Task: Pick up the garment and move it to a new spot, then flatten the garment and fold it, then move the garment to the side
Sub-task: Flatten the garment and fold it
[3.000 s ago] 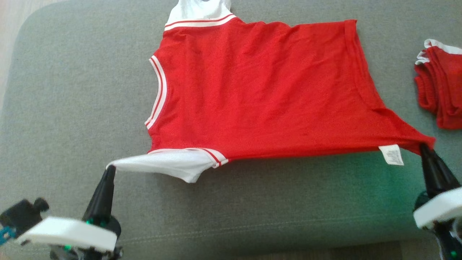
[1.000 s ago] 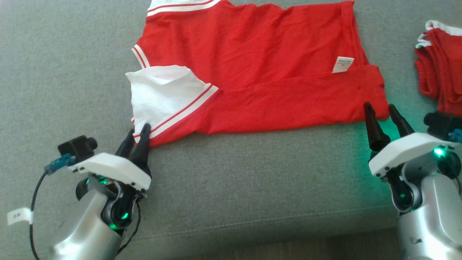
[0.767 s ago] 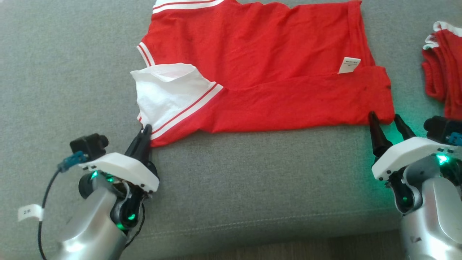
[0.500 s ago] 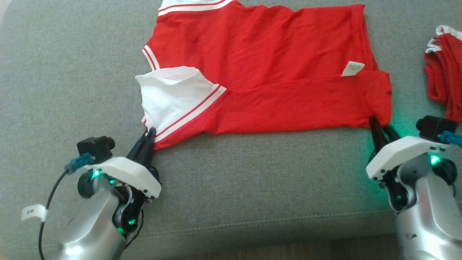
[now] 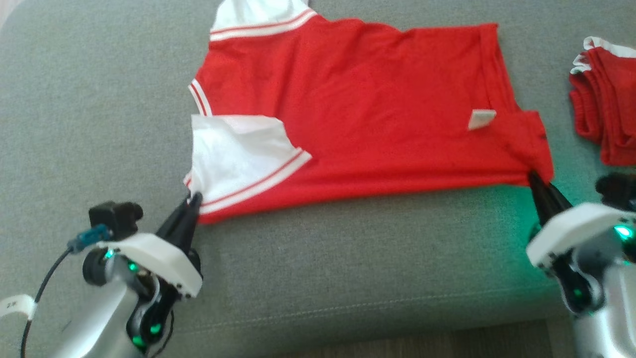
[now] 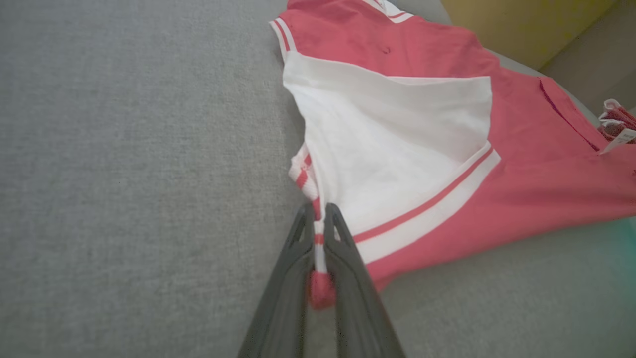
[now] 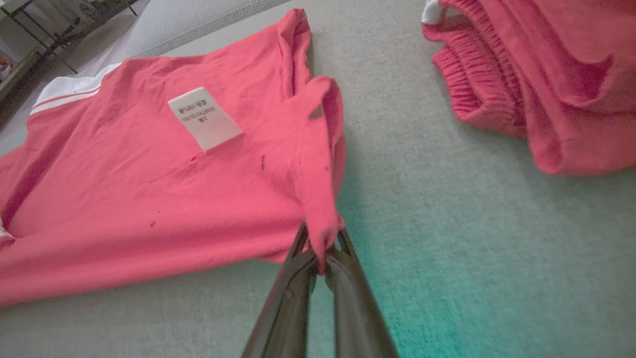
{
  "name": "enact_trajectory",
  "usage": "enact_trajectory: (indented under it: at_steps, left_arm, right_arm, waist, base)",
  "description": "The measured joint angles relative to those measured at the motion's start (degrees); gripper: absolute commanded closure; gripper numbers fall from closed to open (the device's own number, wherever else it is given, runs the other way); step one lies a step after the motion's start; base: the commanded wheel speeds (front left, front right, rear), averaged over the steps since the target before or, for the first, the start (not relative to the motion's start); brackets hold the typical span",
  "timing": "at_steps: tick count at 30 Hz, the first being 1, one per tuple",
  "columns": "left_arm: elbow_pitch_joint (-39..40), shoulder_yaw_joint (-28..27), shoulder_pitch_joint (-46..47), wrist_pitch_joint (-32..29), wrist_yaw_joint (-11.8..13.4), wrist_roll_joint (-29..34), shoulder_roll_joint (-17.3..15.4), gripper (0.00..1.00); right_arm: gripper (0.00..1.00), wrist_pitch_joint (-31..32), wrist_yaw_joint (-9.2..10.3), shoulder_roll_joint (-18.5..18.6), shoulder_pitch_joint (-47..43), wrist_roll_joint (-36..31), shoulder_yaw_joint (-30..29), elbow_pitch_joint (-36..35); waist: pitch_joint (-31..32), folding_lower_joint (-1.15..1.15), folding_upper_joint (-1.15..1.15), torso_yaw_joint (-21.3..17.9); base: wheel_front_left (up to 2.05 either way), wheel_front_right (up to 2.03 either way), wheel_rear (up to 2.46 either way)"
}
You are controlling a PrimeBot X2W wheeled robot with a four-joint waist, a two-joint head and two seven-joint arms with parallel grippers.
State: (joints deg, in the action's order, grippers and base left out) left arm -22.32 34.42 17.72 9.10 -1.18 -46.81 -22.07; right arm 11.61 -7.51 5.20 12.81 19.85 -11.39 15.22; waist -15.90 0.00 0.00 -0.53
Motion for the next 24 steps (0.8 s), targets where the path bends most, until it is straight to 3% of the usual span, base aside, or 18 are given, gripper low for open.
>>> enact_trajectory:
  at_steps: [8, 18, 19, 20, 21, 22, 23, 24]
  left_arm:
    - [13.70, 1.34, -9.19, -6.86, 4.31, -1.64, -4.69, 1.00]
    - [18.12, 2.50, -13.38, -11.90, 8.32, -3.54, -5.87, 1.00]
    - [17.72, 2.56, -13.38, -12.04, 8.32, -3.54, -5.83, 1.00]
    - [17.26, 2.57, -13.36, -12.04, 8.31, -3.59, -5.71, 1.00]
    - [16.90, 2.59, -13.34, -12.04, 8.25, -3.82, -5.57, 0.92]
    - [16.56, 2.68, -13.35, -12.04, 8.24, -3.80, -5.45, 0.51]
    - [16.24, 2.72, -13.37, -12.02, 8.25, -3.80, -5.35, 0.00]
    - [16.04, 2.70, -13.41, -11.62, 8.27, -3.80, -5.25, 0.00]
  right_arm:
    - [1.00, 6.58, 0.00, 2.32, -9.56, 3.67, -3.43, -9.34]
    - [1.00, 9.91, 0.00, 1.97, -11.11, 6.23, -2.91, -9.04]
    - [0.91, 9.91, 0.00, 1.97, -11.08, 6.49, -2.56, -8.50]
    - [0.55, 9.92, 0.00, 1.97, -11.07, 6.60, -2.11, -8.03]
    - [0.05, 9.91, 0.00, 1.98, -11.07, 6.67, -1.85, -7.57]
    - [0.00, 9.81, 0.00, 2.02, -11.07, 6.79, -1.81, -7.19]
    - [0.00, 9.44, 0.00, 2.10, -11.07, 6.79, -1.87, -6.94]
    - [0.00, 8.89, 0.00, 2.14, -11.07, 6.95, -2.02, -6.94]
  waist:
    - [-0.22, 0.00, 0.00, 0.23]
    - [-0.09, 0.00, 0.00, -0.28]
    - [0.05, 0.00, 0.00, -0.35]
    - [0.22, 0.00, 0.00, -0.40]
    - [0.41, 0.00, 0.00, -0.45]
    - [0.59, 0.00, 0.00, -0.48]
    - [0.76, 0.00, 0.00, -0.50]
    - [0.92, 0.00, 0.00, -0.54]
  base:
    - [0.00, 0.00, 0.00]
    - [0.00, 0.00, 0.00]
    - [0.00, 0.00, 0.00]
    - [0.00, 0.00, 0.00]
    - [0.00, 0.00, 0.00]
    - [0.00, 0.00, 0.00]
    - [0.00, 0.00, 0.00]
    - [0.00, 0.00, 0.00]
